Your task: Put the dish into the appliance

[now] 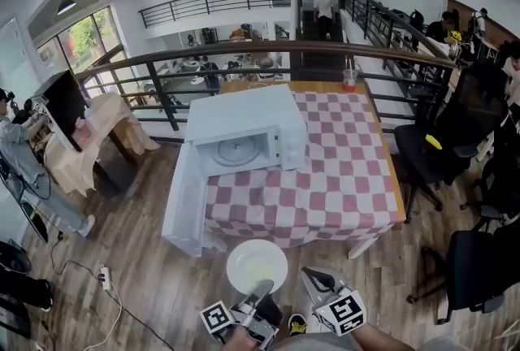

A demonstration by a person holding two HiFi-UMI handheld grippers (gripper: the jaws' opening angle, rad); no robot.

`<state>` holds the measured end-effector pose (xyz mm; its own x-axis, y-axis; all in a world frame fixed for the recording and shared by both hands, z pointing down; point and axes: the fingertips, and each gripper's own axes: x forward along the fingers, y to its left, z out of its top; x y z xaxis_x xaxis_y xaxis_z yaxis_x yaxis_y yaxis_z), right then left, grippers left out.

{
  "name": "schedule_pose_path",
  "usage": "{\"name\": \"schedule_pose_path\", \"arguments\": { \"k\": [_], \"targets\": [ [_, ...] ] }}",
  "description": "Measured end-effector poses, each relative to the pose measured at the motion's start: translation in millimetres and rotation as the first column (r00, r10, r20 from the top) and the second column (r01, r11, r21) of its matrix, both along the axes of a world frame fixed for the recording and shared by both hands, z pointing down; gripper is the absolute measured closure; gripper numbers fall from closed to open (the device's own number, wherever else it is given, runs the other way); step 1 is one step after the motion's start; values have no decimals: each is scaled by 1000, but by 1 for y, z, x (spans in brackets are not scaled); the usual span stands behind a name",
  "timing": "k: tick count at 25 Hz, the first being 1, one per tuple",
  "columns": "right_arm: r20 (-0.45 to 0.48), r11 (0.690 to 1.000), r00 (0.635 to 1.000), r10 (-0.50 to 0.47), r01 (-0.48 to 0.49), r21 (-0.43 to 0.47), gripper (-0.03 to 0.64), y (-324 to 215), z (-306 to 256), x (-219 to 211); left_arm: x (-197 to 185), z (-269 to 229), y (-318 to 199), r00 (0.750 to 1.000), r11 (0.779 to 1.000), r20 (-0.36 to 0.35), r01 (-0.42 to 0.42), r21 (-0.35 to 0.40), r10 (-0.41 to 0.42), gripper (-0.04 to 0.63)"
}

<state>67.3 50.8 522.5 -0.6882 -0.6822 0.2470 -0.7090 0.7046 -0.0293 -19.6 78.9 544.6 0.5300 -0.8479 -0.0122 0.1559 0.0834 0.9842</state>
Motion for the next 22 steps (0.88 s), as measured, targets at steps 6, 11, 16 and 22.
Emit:
{"name": "schedule_pose_path", "arguments": {
  "k": [6, 11, 16, 22],
  "targets": [
    [11, 1000, 1000, -21, 21, 8, 618, -18, 0, 9, 11, -1, -16, 1000, 1000, 1, 12, 5, -12, 571],
    [21, 999, 999, -31, 31, 12, 618, -25, 0, 14, 17, -1, -22, 1000, 1000, 9, 18, 7, -18, 571],
    [36, 999, 999, -32, 31, 12, 618, -28, 4, 19, 23, -2, -24, 1000, 1000, 19, 18, 12, -19, 571],
    [48, 999, 998, -44, 43, 22, 618, -29, -3, 16, 22, -6, -26, 999, 1000, 24, 22, 19, -23, 571]
  ]
}}
